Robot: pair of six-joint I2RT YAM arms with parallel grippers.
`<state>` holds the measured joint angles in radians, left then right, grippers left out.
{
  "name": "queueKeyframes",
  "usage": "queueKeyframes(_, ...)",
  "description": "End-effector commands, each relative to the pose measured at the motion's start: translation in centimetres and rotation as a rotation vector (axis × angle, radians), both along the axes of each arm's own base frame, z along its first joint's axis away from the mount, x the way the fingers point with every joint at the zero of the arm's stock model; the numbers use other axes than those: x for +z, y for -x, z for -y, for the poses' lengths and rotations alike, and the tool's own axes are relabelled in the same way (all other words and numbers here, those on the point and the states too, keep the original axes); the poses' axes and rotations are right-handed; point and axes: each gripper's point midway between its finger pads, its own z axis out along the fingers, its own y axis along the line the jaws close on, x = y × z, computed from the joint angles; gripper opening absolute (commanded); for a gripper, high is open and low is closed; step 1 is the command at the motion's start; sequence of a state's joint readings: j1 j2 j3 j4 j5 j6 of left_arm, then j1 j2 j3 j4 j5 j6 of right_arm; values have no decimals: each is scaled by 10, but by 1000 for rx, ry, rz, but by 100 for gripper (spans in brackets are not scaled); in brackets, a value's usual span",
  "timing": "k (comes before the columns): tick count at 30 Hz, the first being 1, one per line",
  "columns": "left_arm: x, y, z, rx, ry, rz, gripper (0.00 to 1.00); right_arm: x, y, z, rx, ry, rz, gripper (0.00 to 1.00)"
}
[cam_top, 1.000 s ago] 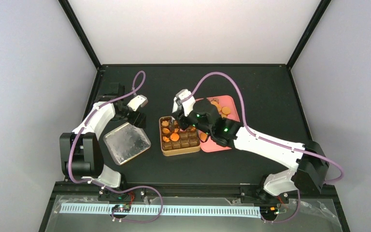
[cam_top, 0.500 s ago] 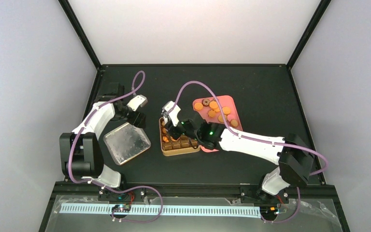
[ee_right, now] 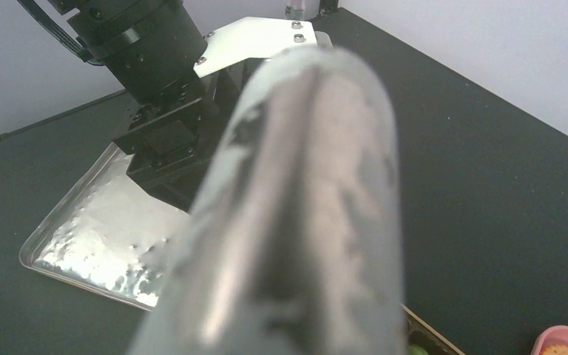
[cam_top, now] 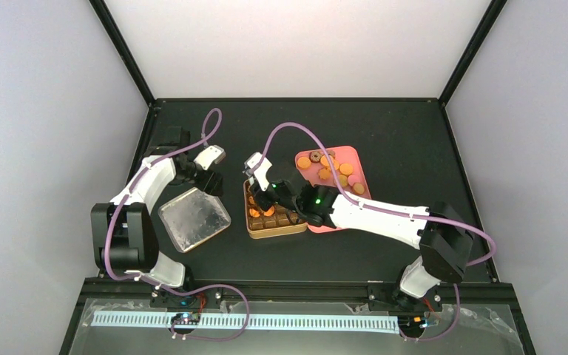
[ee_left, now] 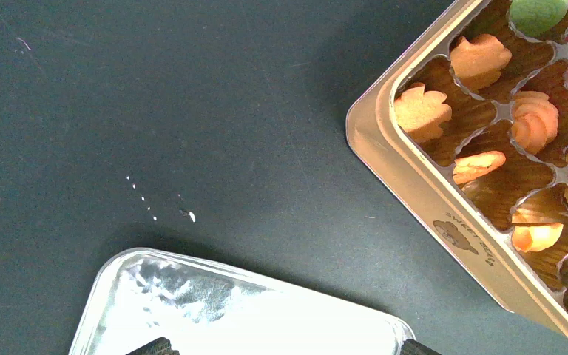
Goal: Pack the cookies
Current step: Place the fake cookies in the empty pocket of the box.
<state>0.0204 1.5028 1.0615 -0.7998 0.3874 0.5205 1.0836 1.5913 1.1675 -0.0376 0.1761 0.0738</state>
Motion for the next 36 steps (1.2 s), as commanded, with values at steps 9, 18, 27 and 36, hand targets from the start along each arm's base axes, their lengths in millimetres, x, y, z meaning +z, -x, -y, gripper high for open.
queueKeyframes(9, 14, -4, -1, -1, 13, 37, 81, 39, -16, 20, -85, -53, 78, 25)
queueKeyframes(18, 15, -4, -1, -1, 19, 38, 81, 43, -18, 31, -104, -69, 75, 26)
queueKeyframes(27, 13, -3, -1, -2, 17, 34, 80, 34, -6, 17, -28, -96, 20, 30)
queueKeyframes(36, 13, -3, -2, -1, 13, 35, 80, 19, -7, 8, -24, -70, 9, 35)
